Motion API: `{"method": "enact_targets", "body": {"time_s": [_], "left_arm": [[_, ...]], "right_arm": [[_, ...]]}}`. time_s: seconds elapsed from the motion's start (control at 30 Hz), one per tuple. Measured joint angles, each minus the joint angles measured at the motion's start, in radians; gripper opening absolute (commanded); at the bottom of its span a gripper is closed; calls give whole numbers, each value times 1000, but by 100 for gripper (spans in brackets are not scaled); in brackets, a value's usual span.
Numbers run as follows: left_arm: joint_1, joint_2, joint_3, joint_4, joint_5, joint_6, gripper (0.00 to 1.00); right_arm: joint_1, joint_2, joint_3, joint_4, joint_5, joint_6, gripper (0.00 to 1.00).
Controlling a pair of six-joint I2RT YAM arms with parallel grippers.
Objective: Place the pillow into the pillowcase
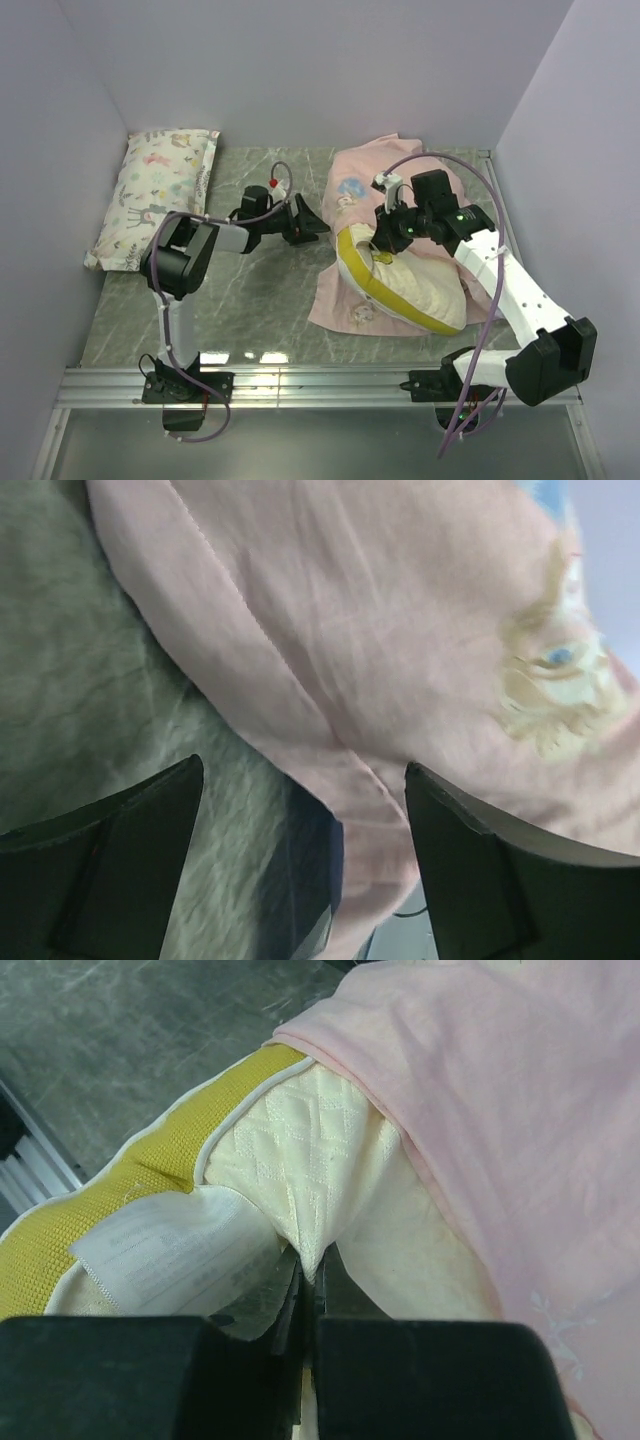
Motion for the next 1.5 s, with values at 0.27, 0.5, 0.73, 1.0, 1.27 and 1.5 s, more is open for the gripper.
{"method": "enact_targets", "body": {"time_s": [0.27,0.5,0.73,1.0,1.27,1.5], "left_arm": [[-77,126,2,206,11,-196,36],[-84,76,-84,482,97,-375,0],[-82,-185,-279,375,185,-348,0],[-78,-397,-244,-286,177,140,0],[3,-401,-145,-806,61,621,40],[40,-555,-57,-930,-117,911,67]], "right_arm": [[-50,-49,-3,-20,-83,-1,0],[-59,-93,-90,23,-89,-5,0],[-56,-90,-135,100,-8,4,0],[117,28,-217,351,225,68,0],[204,117,-367,515,206,122,4],[185,48,-342,384,172,114,78]]}}
